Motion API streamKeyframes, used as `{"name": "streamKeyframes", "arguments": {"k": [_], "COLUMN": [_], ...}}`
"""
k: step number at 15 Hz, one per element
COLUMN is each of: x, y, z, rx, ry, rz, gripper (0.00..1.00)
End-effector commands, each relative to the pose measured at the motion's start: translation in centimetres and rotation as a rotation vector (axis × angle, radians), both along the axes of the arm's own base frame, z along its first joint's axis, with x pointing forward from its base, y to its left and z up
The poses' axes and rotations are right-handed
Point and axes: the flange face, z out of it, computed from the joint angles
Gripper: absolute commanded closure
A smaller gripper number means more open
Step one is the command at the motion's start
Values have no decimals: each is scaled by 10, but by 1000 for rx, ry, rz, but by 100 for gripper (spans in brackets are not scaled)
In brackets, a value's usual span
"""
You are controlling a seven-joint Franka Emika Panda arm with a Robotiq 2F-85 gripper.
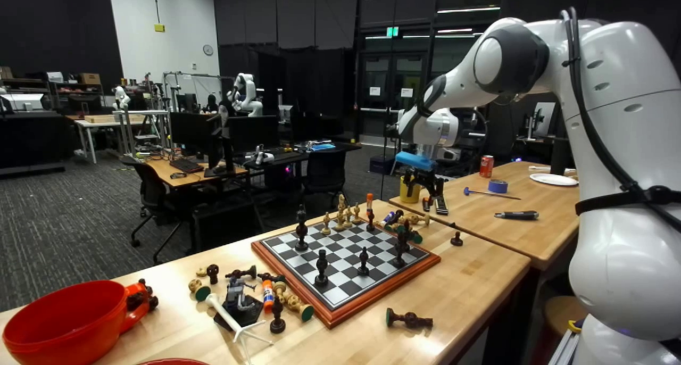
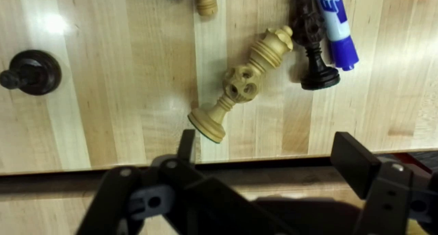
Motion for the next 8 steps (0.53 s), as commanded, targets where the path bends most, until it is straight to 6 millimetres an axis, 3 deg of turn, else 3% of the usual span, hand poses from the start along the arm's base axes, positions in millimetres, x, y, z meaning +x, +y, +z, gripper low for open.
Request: {"name": "streamKeyframes", "arguments": {"k": [1, 8], "x": [-2, -5], "y": [11, 21], "z": [-3, -23], "rx": [-47, -38], "ry": [29, 69], "rz": [-43, -83], "gripper": [0, 0]}}
